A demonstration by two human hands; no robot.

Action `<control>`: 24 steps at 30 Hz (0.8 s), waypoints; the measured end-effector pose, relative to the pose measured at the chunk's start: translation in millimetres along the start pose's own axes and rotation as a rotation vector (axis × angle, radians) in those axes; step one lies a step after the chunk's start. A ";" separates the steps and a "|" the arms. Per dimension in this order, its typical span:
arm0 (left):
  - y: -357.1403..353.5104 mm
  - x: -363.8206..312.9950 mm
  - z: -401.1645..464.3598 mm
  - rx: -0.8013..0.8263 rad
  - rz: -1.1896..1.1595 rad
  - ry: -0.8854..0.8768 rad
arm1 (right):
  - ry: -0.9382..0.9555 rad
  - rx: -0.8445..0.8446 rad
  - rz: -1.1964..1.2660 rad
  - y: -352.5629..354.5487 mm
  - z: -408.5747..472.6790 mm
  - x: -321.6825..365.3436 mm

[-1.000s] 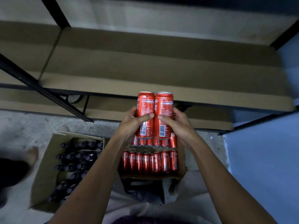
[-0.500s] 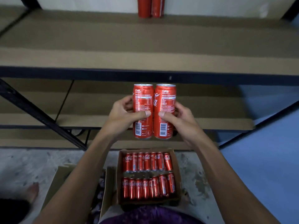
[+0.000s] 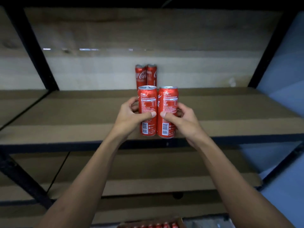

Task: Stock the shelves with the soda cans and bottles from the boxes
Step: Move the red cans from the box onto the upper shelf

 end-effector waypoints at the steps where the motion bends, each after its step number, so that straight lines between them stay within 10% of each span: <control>1: -1.8 1.2 13.2 -0.011 0.014 -0.009 | 0.011 -0.012 -0.009 1.9 12.5 -0.1; 24: -12.6 115.7 256.5 -0.243 0.233 -0.063 | 0.047 -0.275 -0.025 7.7 263.5 -80.0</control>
Point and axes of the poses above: each hand's wrist, its own z-axis towards the middle knuckle, its own y-axis out of the back of the hand, x = y × z, the point moved 8 cm from there along z, towards the middle knuckle, and after that the axes turned 5 degrees about -x, right-handed, at the moved point
